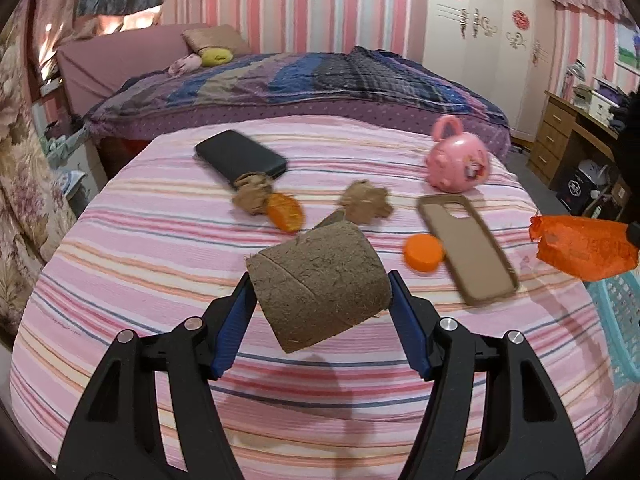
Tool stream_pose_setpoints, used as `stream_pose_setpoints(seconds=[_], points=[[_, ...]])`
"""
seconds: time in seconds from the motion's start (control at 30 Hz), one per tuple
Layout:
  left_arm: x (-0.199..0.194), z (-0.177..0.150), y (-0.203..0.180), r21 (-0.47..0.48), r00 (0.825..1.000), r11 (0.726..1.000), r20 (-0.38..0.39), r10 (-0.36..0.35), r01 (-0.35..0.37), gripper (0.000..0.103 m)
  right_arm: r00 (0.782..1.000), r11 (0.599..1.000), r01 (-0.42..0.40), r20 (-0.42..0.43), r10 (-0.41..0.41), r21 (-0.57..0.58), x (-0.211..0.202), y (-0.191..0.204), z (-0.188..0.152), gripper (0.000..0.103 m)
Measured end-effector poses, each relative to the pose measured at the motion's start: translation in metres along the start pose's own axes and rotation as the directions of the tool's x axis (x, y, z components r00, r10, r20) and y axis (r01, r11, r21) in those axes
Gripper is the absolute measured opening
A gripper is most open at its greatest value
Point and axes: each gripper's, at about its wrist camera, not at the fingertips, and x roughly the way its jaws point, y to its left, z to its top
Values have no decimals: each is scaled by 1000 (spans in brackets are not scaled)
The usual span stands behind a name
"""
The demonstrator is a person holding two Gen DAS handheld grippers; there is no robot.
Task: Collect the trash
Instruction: 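Carry the paper roll and orange bag over the blue basket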
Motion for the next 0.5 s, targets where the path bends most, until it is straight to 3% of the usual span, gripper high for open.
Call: stream_pose_setpoints(seconds=[0.3,0.5], points=[[-12,-6,-87,52,995,994,22,-102,101,64,996,993,88,-8,-88,84,-38,-81,-27,4],[-31,-3,-160,116,979,974,51,-199,192,64,986,977,168,-32,-166,129,-60,-131,-50,4]])
